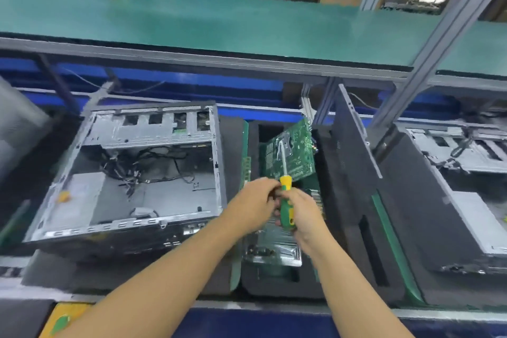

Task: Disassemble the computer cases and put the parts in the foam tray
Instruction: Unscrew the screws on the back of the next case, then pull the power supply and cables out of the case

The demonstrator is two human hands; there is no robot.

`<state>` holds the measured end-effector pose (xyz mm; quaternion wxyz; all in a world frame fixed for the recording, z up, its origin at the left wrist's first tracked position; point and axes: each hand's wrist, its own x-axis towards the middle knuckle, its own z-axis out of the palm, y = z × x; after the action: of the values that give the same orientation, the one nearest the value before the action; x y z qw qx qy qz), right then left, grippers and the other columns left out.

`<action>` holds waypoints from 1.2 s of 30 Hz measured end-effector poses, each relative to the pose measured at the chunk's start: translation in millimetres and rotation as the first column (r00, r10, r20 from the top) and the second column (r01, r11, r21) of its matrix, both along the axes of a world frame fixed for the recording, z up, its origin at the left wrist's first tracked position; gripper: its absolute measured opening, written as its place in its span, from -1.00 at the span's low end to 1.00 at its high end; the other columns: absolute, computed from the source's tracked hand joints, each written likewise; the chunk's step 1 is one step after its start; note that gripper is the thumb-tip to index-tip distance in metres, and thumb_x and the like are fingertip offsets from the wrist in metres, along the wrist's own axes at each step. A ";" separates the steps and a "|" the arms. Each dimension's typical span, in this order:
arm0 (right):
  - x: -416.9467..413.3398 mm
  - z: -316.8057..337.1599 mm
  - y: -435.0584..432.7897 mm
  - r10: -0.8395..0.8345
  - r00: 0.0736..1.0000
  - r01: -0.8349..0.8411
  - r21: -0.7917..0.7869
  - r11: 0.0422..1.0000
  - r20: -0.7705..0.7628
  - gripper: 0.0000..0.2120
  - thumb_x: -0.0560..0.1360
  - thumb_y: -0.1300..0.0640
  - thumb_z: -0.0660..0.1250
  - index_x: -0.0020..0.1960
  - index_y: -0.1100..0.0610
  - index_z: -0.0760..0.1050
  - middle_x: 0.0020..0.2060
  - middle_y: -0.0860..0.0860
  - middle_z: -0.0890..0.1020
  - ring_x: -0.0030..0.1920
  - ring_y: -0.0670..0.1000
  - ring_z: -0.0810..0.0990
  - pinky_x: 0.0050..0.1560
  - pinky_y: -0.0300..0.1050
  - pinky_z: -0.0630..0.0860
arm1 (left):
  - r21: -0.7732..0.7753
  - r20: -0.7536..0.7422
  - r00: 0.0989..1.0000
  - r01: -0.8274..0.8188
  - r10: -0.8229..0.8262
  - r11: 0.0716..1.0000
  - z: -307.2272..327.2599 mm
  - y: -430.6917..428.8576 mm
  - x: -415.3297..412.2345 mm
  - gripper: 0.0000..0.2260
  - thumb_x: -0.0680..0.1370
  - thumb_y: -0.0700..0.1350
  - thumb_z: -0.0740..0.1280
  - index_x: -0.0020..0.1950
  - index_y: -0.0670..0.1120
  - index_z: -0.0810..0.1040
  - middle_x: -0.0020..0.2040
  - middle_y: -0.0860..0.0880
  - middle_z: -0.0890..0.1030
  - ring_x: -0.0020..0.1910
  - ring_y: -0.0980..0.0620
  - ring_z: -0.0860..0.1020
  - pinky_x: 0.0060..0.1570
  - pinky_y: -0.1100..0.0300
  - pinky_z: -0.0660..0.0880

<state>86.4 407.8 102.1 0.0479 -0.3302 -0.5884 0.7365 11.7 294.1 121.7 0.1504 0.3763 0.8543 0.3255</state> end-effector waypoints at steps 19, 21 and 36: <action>-146.1 49.8 -159.5 0.441 0.614 -0.781 0.585 0.219 0.655 -0.91 0.53 0.14 0.29 0.01 0.05 0.40 -0.08 0.06 0.63 -0.16 0.08 0.62 -0.24 -0.09 0.46 | -0.570 -0.168 0.986 -0.089 -0.010 0.817 16.1 -306.7 -164.8 -0.57 0.58 0.14 0.25 0.44 0.12 0.43 0.60 0.05 0.14 0.53 -0.06 0.20 0.46 -0.11 0.12; -164.7 29.0 -180.0 0.368 0.428 -0.893 0.450 0.029 0.825 -0.85 0.55 0.19 0.25 0.12 0.14 0.43 -0.01 0.10 0.63 -0.20 0.06 0.53 -0.28 -0.13 0.38 | -0.546 -0.132 0.990 -0.030 -0.052 0.837 11.9 -314.6 -169.8 -0.49 0.55 0.20 0.28 0.48 0.13 0.36 0.63 0.06 0.01 0.54 -0.07 0.19 0.47 -0.09 0.12; -210.9 -53.1 -202.8 0.212 0.273 -0.936 0.311 -0.168 0.938 -0.62 0.63 0.05 0.22 0.37 0.21 0.40 0.31 0.18 0.52 0.23 0.19 0.53 0.09 -0.04 0.46 | -0.604 -0.012 0.959 0.220 -0.284 0.766 -9.3 -344.9 -192.5 -0.07 0.38 0.49 0.27 0.56 0.34 -0.21 0.52 0.09 -0.49 0.58 -0.03 -0.30 0.52 -0.05 -0.25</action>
<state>-124.4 205.0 49.0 -0.3500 -0.0917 -0.9323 -0.0017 -180.7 -50.8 112.4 0.2592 0.4372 0.8612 -0.0031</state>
